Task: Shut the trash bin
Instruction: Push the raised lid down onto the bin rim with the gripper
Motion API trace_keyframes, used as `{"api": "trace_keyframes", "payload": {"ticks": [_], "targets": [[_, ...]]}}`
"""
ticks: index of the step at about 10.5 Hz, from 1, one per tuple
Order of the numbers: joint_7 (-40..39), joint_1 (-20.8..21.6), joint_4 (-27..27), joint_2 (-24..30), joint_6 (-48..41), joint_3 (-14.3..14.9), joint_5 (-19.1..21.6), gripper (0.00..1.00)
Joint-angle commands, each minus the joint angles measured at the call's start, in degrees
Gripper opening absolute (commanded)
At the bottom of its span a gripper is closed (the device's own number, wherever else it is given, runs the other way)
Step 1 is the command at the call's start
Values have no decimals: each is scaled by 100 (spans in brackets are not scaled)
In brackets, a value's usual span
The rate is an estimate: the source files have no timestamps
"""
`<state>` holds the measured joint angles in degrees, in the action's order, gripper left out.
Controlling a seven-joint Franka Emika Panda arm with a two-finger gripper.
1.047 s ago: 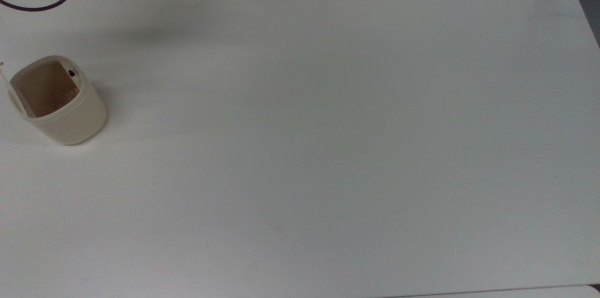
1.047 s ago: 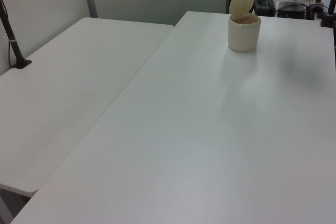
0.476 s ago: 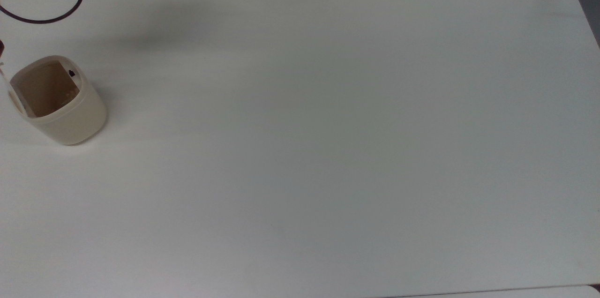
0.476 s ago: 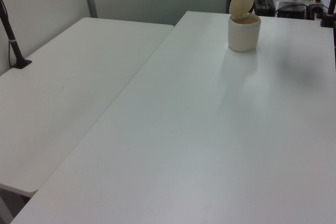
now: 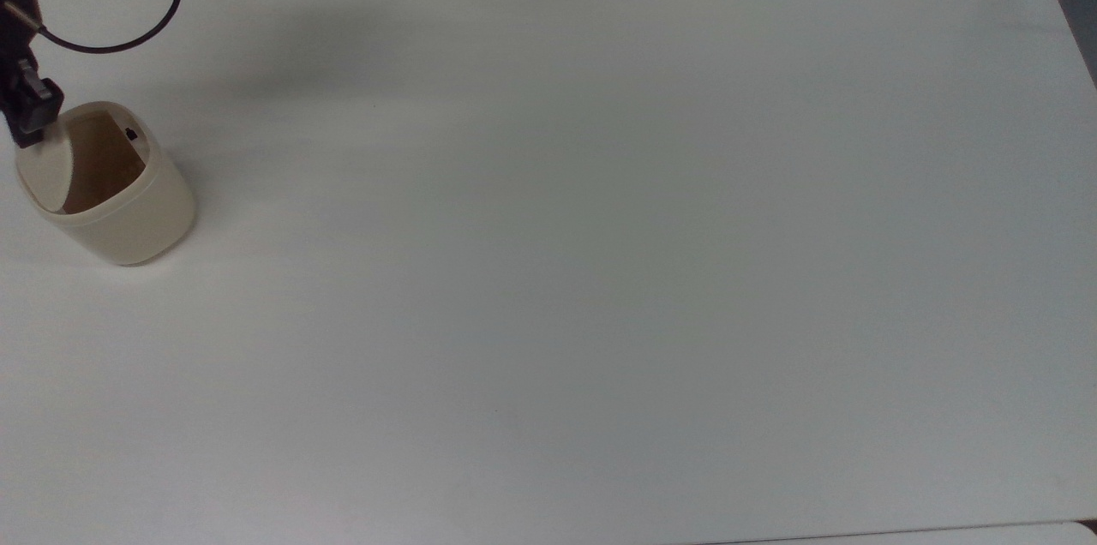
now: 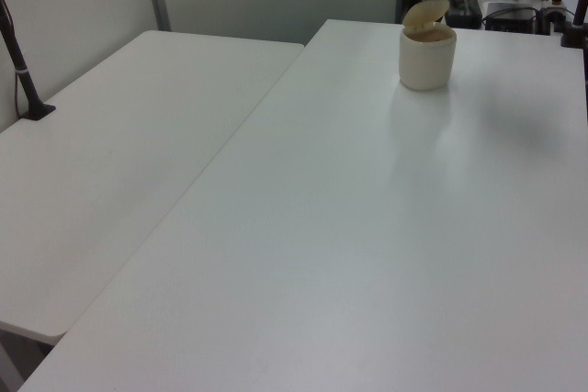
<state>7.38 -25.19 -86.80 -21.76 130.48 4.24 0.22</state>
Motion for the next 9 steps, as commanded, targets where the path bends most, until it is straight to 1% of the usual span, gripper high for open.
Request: {"api": "trace_keyframes", "payload": {"ticks": [1, 5, 9], "targets": [[-316, 101, -47, 102, -628, -37, 198, 7], [-352, 233, -302, 23, -603, -37, 163, 7], [-387, 234, -320, -267, -550, -29, 110, 7]]}}
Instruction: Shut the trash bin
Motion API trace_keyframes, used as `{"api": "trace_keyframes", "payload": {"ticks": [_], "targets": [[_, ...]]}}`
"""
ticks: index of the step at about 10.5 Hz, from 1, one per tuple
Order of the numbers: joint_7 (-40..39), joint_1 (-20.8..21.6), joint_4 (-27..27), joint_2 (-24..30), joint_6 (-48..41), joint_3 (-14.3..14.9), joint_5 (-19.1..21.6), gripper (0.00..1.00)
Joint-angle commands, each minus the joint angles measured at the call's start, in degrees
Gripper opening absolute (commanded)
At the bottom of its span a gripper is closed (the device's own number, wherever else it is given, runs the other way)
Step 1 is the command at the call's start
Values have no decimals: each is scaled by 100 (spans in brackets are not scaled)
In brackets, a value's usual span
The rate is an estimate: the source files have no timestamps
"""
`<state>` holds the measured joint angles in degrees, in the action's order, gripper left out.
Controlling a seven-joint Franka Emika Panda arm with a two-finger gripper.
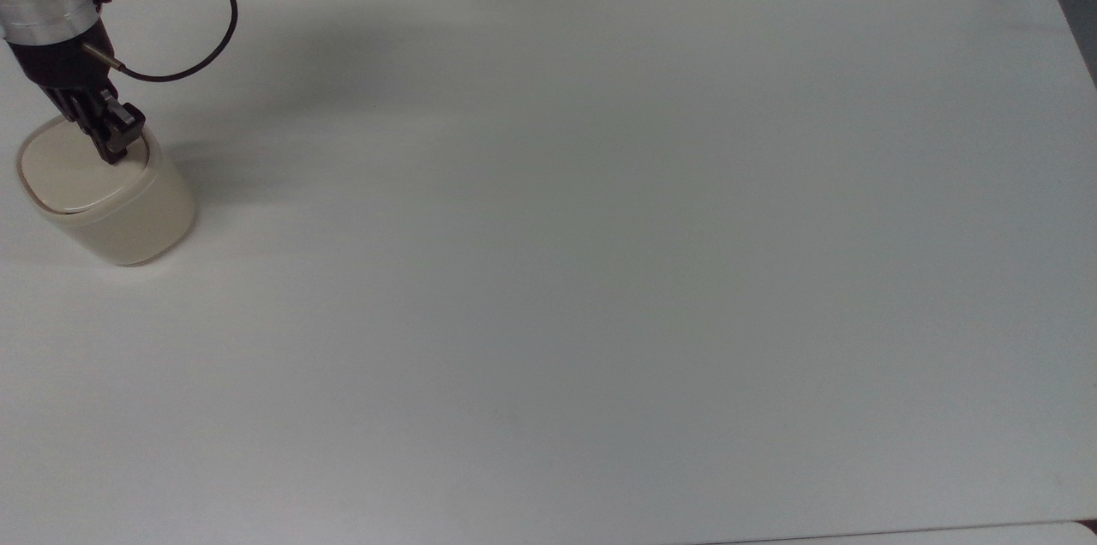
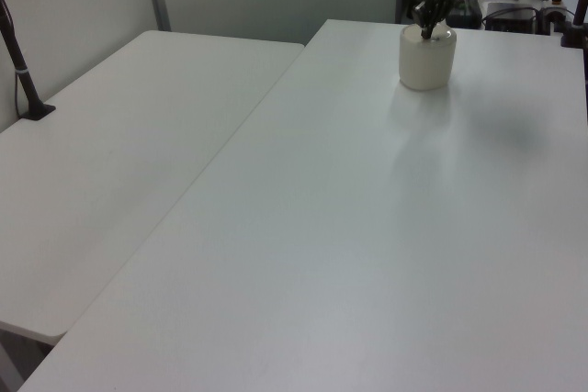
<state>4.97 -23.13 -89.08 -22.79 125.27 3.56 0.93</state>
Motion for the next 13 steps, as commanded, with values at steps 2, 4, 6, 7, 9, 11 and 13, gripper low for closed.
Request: {"api": "trace_keyframes", "payload": {"ticks": [2, 4, 6, 7, 9, 11, 13], "targets": [[-154, 27, -92, -191, -2, 39, 30, 7], [-145, 19, -48, 28, -72, 39, 39, 7], [-137, 36, 39, 432, -579, 30, 48, 9], [-137, 132, 66, 669, -826, 30, 48, 9], [-145, 386, 66, 1161, -1379, 30, 48, 15], [-233, 877, 75, 1522, -2090, 30, 39, 37], [-330, 1535, 354, 1699, -2994, 30, 39, 80]]}}
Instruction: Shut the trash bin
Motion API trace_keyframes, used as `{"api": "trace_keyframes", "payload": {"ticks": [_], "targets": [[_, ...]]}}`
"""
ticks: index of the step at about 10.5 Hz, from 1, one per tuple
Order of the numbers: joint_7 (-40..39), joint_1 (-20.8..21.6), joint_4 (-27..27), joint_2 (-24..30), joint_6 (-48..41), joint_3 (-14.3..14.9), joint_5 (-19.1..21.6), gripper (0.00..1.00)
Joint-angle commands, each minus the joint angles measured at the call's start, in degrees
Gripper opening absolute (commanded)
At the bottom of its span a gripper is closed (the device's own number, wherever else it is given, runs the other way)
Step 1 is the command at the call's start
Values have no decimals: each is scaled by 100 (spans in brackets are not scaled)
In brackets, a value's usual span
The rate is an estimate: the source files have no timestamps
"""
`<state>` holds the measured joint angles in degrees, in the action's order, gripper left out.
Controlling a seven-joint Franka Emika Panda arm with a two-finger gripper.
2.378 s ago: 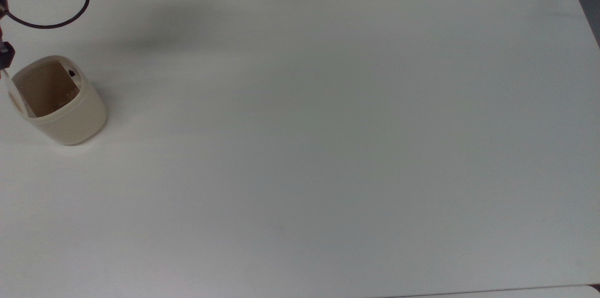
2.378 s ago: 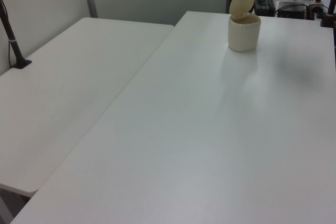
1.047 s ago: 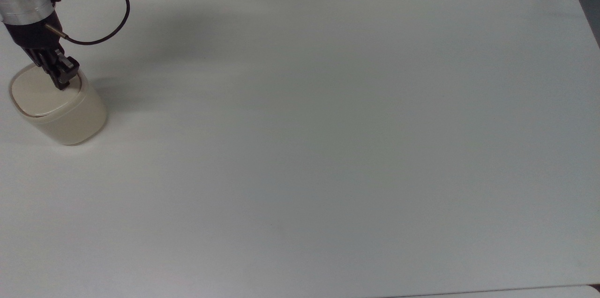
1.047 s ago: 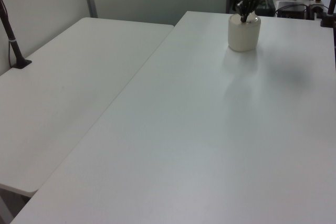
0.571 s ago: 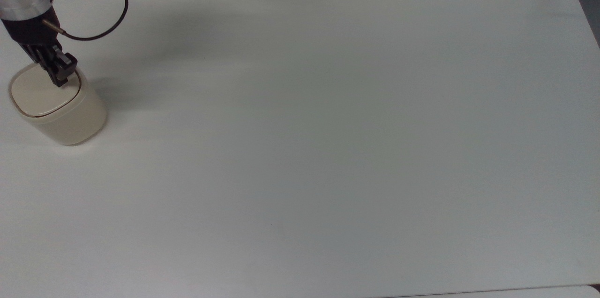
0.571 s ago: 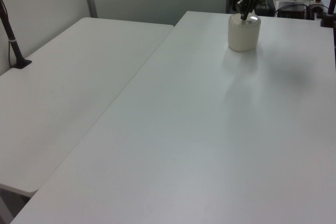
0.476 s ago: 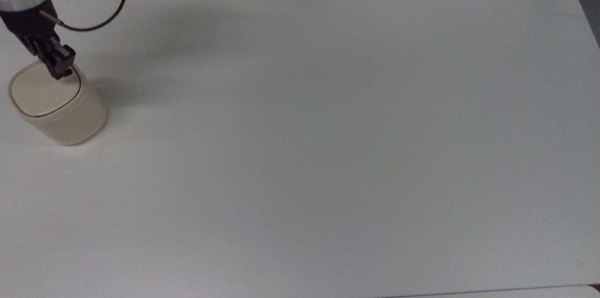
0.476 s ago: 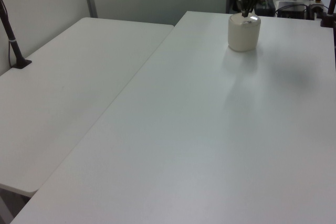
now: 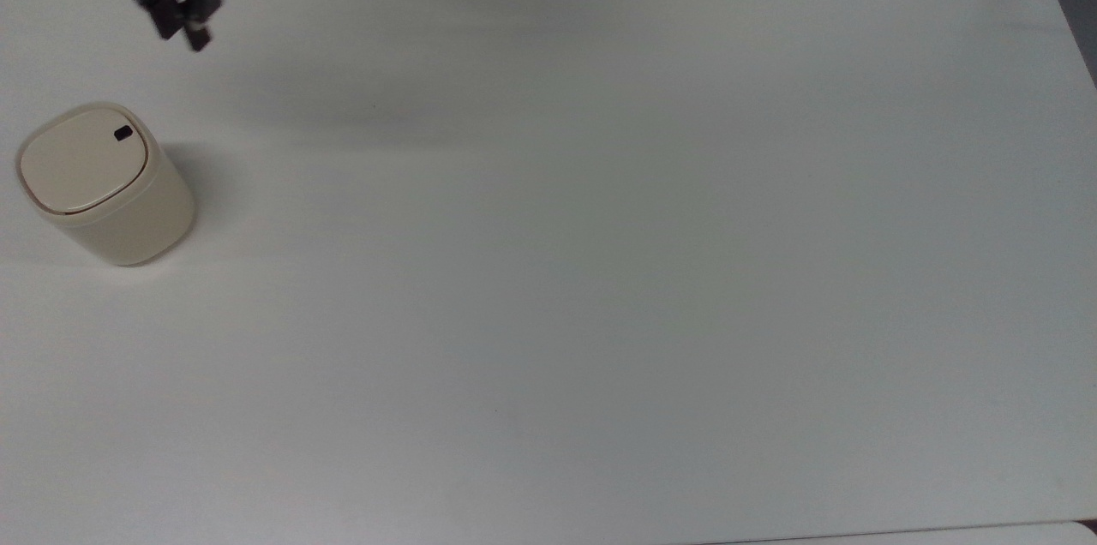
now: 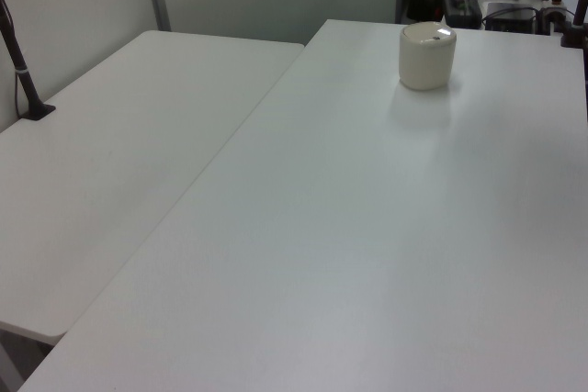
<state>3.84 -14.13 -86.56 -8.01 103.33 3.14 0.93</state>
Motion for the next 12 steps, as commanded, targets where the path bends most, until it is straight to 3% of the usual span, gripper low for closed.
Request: {"api": "trace_keyframes", "payload": {"ticks": [1, 5, 12], "targets": [[-191, 901, 191, 221, -997, 73, 48, 100], [-200, 1710, 26, 72, -965, 73, 92, 100], [-129, 1589, 78, 107, -929, 178, 127, 100]]}}
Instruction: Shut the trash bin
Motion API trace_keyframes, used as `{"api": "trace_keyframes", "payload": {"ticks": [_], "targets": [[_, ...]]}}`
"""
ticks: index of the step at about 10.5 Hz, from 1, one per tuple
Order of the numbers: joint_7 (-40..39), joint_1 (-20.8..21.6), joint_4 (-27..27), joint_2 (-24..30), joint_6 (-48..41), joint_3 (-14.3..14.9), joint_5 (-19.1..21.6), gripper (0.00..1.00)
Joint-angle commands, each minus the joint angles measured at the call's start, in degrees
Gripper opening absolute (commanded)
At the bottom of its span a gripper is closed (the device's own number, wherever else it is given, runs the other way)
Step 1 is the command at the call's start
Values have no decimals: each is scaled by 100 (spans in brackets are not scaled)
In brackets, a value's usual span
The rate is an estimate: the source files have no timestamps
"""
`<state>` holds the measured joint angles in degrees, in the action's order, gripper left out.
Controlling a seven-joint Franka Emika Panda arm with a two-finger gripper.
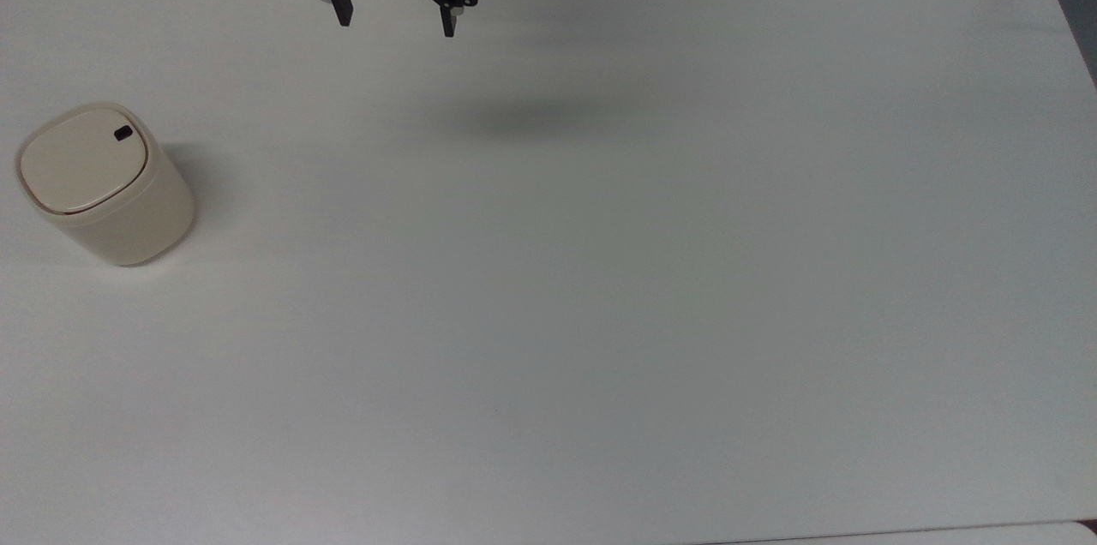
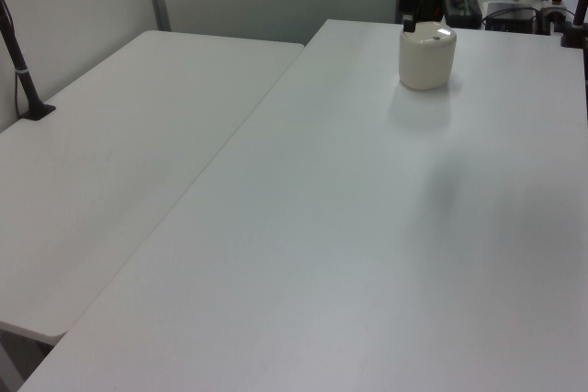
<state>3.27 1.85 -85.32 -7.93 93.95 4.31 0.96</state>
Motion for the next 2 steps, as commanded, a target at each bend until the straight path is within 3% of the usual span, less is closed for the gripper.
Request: {"api": "trace_keyframes", "payload": {"ticks": [1, 2], "targets": [[-73, -18, -29, 125, -17, 70, 124, 100], [-73, -114, 24, 134, -34, 70, 132, 100]]}}
